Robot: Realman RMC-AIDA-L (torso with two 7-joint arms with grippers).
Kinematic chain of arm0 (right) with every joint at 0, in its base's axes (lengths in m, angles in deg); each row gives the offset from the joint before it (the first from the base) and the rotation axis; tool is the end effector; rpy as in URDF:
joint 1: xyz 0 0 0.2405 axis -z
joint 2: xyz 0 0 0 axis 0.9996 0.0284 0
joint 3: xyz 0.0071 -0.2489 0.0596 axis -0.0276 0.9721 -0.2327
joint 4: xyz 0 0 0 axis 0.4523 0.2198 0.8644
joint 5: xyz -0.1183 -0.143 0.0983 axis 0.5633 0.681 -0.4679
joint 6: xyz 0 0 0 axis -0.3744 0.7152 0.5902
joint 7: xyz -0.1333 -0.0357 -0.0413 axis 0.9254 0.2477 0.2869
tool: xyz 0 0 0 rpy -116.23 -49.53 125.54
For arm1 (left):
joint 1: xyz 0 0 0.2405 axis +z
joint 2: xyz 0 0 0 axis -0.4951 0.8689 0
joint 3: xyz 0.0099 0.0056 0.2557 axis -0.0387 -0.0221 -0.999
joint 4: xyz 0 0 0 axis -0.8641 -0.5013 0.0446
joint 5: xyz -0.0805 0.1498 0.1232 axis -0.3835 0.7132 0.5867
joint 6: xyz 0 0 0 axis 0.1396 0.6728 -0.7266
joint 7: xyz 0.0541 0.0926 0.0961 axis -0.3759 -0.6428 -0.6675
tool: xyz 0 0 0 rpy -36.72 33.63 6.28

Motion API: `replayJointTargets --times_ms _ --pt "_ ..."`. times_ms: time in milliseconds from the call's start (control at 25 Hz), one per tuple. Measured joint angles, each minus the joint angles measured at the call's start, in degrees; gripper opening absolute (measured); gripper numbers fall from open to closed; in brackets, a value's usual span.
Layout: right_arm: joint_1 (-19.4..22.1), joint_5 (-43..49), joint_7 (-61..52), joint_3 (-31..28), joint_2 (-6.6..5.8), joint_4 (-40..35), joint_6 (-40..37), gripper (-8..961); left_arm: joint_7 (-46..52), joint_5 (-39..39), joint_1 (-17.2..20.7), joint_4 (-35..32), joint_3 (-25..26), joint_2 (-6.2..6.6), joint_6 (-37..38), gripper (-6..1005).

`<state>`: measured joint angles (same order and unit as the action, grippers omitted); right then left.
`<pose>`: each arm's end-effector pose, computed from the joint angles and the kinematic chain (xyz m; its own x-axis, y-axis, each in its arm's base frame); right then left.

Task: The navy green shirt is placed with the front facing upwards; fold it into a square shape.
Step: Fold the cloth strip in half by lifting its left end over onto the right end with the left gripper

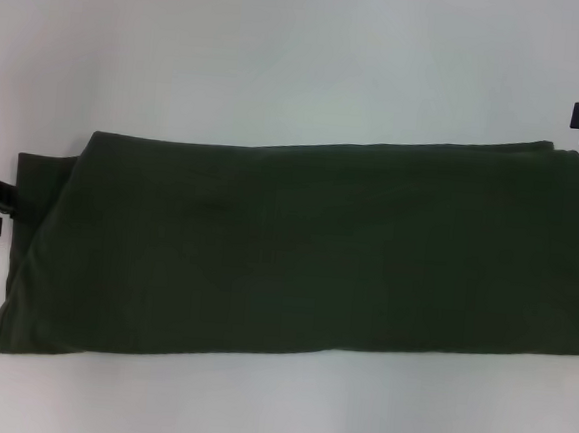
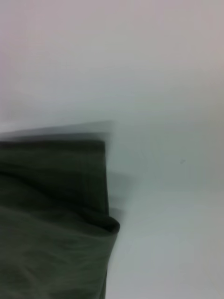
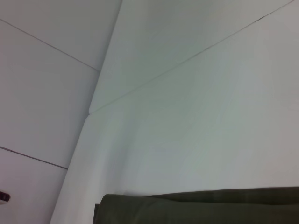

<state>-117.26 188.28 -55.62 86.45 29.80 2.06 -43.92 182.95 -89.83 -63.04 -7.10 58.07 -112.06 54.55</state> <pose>0.3231 0.3169 0.1114 0.1280 -0.8846 -0.4485 -0.9643 -0.2168 0.1522 -0.3272 0.3183 0.0883 0.0037 0.9912 0.1321 0.9884 0.0164 -0.1508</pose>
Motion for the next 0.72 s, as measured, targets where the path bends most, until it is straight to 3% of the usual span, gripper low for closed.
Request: replayJointTargets --times_ms 560,720 --pt "-0.27 -0.01 -0.15 -0.03 0.0 -0.04 0.07 657 0.37 0.49 -0.55 -0.17 -1.57 0.27 -0.86 596" --pt "-0.32 -0.01 -0.2 -0.09 0.12 0.03 0.08 657 1.29 3.16 -0.52 -0.4 -1.88 -0.34 -2.64 611"
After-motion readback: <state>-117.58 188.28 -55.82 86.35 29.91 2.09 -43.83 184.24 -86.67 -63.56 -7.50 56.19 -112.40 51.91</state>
